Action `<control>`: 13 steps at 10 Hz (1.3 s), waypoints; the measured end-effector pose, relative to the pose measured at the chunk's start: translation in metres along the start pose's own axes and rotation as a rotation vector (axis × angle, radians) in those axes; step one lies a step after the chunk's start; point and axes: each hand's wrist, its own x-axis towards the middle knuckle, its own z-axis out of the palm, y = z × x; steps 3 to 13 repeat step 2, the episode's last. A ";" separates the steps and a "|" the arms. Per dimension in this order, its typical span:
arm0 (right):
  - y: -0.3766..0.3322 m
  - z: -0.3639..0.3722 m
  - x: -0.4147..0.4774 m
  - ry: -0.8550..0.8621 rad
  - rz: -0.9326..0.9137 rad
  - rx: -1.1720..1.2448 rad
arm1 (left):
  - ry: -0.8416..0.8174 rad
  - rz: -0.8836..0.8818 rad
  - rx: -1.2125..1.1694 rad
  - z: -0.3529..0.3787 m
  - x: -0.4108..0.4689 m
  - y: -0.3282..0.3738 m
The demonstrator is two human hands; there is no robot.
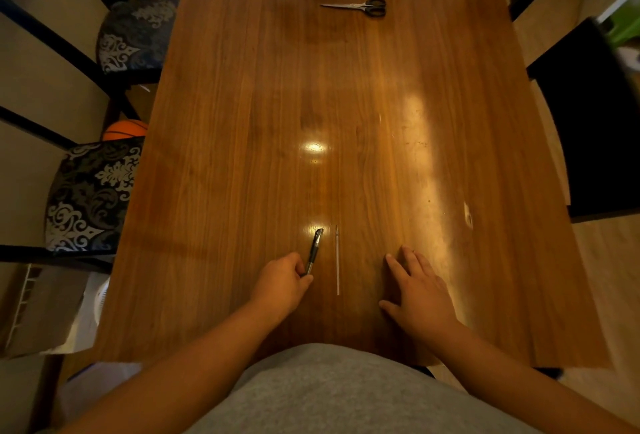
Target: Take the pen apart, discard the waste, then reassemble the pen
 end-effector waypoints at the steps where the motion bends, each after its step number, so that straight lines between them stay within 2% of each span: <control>1: -0.005 -0.003 -0.002 -0.012 -0.001 0.005 | -0.016 -0.004 -0.037 -0.008 -0.008 -0.005; 2: -0.009 -0.024 0.003 -0.040 0.025 0.131 | -0.134 -0.012 -0.058 -0.013 -0.023 -0.021; 13: -0.009 -0.024 0.003 -0.040 0.025 0.131 | -0.134 -0.012 -0.058 -0.013 -0.023 -0.021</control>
